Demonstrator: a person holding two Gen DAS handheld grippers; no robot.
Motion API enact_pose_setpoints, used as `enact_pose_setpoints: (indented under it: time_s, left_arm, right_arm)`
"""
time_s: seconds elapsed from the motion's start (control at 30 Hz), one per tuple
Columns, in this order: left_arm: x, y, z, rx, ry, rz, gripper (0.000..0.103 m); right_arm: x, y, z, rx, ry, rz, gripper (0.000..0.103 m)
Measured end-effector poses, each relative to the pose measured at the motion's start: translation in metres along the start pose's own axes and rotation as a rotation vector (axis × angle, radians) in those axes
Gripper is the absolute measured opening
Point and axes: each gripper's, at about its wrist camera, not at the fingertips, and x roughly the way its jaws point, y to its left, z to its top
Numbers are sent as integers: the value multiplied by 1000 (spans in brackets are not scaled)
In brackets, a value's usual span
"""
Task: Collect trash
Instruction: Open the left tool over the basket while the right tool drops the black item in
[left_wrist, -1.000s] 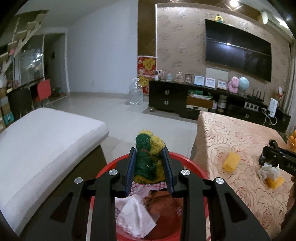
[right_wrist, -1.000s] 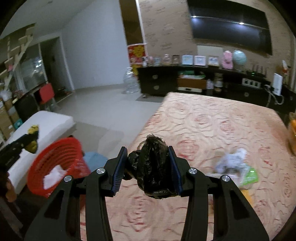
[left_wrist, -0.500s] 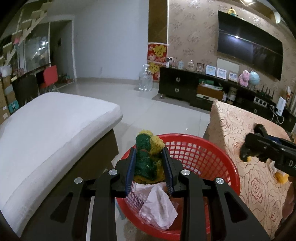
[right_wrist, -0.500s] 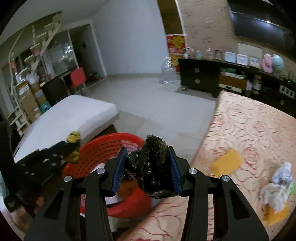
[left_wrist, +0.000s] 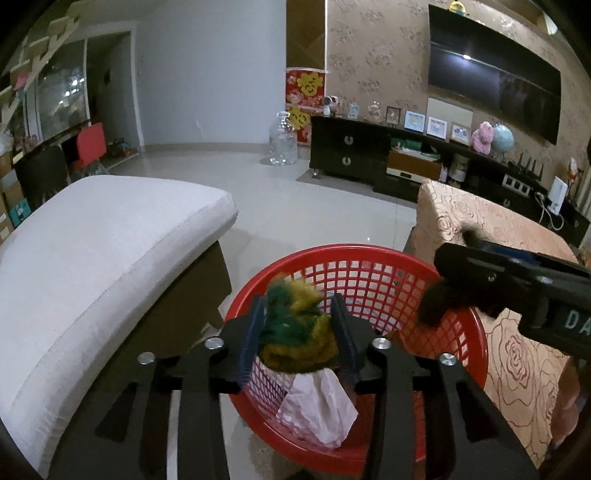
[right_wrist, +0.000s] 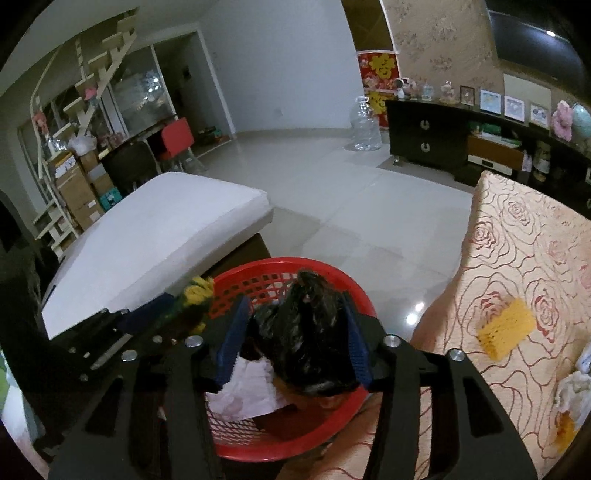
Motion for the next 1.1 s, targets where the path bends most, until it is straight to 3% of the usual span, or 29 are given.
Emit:
enact_pose_setpoints:
  time_s: [0.17, 0.33, 0.63, 1.1]
  left_arm:
    - [-7, 1, 2, -17, -41, 0, 64]
    - [-8, 4, 4, -33, -51, 2, 75]
    - [-18, 7, 6, -74, -102, -30, 78]
    - [-23, -23, 6, -21, -147, -88, 78]
  right_arm:
    - [-5, -3, 1, 19, -12, -10, 63]
    - [-15, -10, 0, 32, -32, -25, 64]
    - [-45, -34, -9, 50, -79, -94, 64]
    - [-101, -112, -63, 120, -93, -294, 65]
